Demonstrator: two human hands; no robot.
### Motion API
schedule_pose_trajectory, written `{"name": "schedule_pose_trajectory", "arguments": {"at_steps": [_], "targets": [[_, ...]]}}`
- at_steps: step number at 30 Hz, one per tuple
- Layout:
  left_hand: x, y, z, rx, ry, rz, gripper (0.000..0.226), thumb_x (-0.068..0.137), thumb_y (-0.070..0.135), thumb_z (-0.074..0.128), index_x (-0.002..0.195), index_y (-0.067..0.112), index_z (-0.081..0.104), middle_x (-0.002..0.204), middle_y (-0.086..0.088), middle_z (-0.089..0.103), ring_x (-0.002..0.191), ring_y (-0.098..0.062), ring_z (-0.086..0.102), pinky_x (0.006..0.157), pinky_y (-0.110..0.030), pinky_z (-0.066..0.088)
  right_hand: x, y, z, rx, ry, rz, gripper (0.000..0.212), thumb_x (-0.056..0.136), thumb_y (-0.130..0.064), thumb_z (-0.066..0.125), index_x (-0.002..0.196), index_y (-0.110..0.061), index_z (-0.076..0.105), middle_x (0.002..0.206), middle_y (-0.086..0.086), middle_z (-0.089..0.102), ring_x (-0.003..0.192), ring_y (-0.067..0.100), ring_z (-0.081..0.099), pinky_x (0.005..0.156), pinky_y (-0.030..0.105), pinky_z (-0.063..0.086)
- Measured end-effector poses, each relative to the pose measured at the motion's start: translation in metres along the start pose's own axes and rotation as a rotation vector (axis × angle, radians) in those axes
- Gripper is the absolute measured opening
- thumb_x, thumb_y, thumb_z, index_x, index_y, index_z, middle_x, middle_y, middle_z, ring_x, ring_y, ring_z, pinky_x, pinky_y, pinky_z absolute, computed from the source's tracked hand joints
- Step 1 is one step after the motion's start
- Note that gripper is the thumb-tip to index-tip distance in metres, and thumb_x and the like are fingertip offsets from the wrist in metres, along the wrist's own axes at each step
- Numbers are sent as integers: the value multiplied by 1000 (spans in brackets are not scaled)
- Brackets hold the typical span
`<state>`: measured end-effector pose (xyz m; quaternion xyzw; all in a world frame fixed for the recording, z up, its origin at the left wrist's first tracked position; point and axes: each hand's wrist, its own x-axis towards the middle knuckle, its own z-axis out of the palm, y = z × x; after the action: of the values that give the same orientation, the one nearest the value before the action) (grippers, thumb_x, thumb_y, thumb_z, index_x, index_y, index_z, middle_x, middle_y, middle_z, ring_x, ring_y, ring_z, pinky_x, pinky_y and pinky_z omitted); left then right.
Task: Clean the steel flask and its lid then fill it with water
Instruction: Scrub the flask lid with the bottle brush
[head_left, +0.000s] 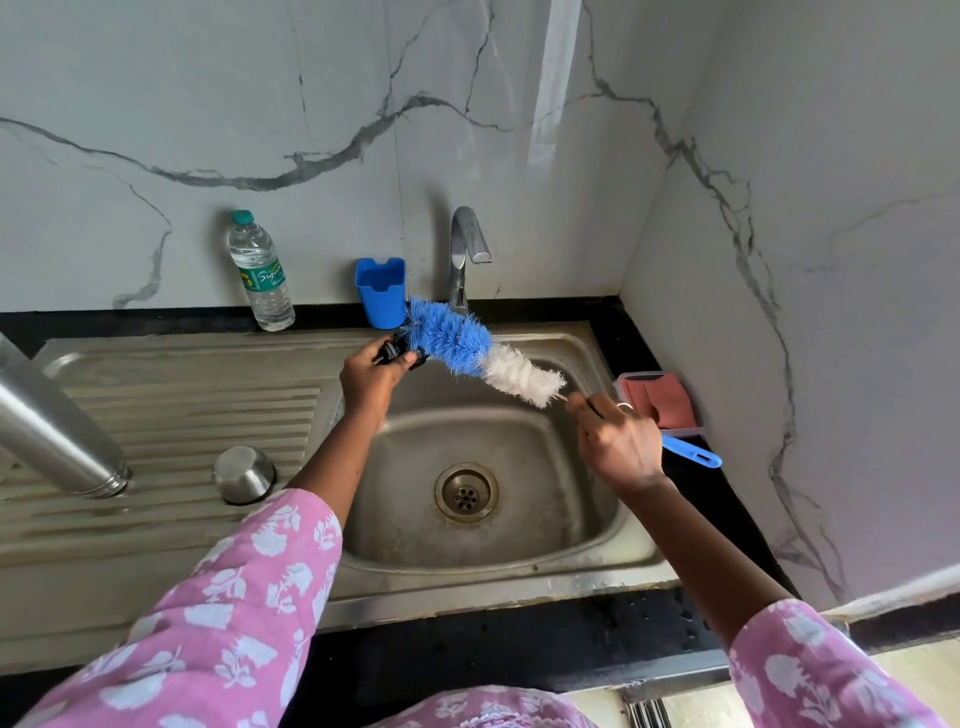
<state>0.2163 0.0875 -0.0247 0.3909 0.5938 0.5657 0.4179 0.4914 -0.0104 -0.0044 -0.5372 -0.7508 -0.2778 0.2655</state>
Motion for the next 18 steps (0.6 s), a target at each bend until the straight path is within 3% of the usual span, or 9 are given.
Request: {"name": "schedule_pose_trajectory", "arguments": {"at_steps": [6,9,11,16,18], "targets": [[-9,-2,5,-49,-106,24,45,78,-1,72,117,19,62,103,-8,67,101,-28,63,94,-44,51,11,-4,1,-49,-31,19,25,69,-5,54,83,-13,73,59,2,56,40,24,52,35,18,24],[-10,1,6,-59,-116,55,48,78,-4,70,123,7,59,110,-8,64,104,-27,62,93,-39,50,14,-5,1,-67,-24,16,22,66,-4,60,82,-13,73,58,2,56,39,23,51,34,18,24],[-9,2,4,-75,-75,50,48,79,-5,69,124,2,58,110,-10,64,102,-26,62,92,-36,51,10,-5,1,-48,-2,12,25,70,-4,52,82,-13,73,58,2,56,39,23,51,33,19,25],[-6,2,-2,-164,-26,1,43,83,-5,65,125,-3,56,98,-8,65,84,-17,64,77,-20,55,1,-2,-2,-5,44,-1,27,77,-6,47,78,-14,73,57,2,56,38,24,50,33,20,27],[-8,1,0,-170,-50,2,43,83,-5,65,125,0,56,92,-2,65,84,-15,63,78,-21,56,4,-2,-1,-8,35,7,26,76,-7,48,79,-14,73,57,2,56,39,24,51,33,20,27]]}}
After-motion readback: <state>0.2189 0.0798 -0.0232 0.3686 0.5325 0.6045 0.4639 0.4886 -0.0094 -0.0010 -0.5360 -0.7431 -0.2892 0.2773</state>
